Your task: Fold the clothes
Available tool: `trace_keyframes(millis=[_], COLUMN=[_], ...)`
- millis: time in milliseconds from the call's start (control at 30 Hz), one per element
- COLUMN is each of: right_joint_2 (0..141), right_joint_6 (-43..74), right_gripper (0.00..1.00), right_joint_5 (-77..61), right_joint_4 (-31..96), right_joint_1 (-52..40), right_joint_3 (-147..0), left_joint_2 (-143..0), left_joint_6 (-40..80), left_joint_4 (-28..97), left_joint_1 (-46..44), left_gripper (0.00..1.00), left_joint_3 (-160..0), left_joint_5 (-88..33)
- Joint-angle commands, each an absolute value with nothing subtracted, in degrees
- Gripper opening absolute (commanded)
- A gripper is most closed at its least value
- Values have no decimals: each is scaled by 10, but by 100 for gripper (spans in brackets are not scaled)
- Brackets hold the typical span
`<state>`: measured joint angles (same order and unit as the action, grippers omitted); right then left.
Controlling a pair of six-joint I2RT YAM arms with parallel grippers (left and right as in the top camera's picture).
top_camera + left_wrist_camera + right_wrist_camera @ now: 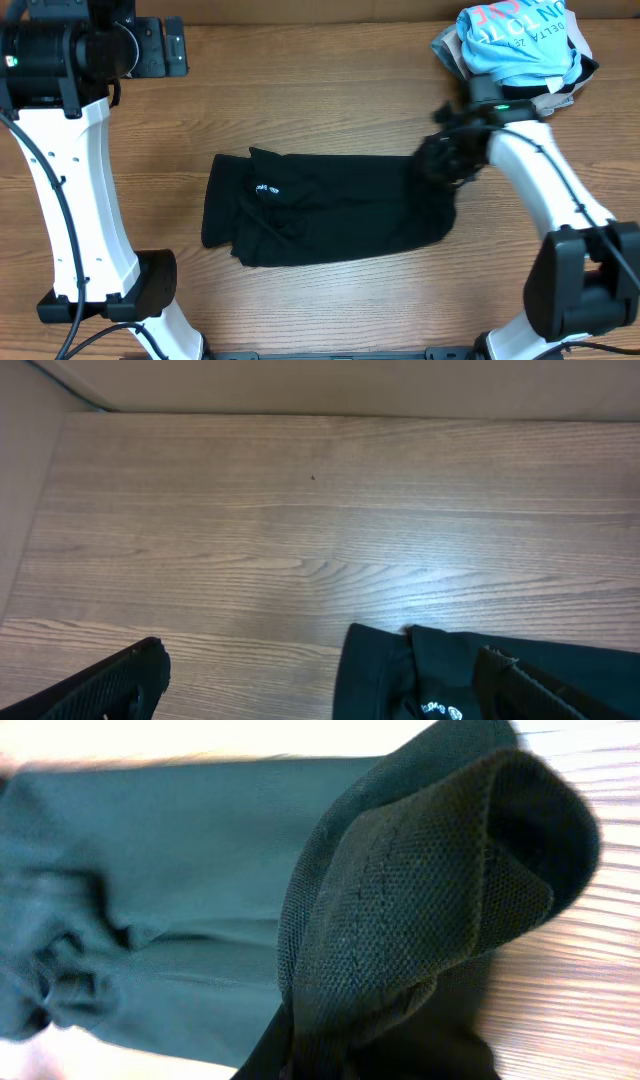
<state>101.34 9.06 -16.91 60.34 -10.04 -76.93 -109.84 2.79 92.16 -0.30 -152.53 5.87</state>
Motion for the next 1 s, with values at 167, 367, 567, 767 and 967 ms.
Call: trace_keyframes(millis=[167,367,567,767,967], right_joint_2=[1000,998,987,989,990], right_joint_6=[192,194,193,161,161], right_gripper=[10,70,75,75,70], right_joint_5=[-135,-138,-138,-132,-120], right_joint_4=[546,557,623,639,591], right_joint_1=[-257,-288,-253,-257,-276], right_joint_3=[-781,-784,-800,-778,-734], left_joint_2=[-1143,-1160,-1160,-1160,-1160], left_joint_6=[16,12,12,12,12], left_joint_4=[930,930,926,922,919], left_joint_1=[-6,-7,-7,-7,-7], left_gripper=[100,100,100,100,100], left_joint_3=[-1524,-1524,-1524,-1524,-1524], left_joint_5=[65,64,64,63,59])
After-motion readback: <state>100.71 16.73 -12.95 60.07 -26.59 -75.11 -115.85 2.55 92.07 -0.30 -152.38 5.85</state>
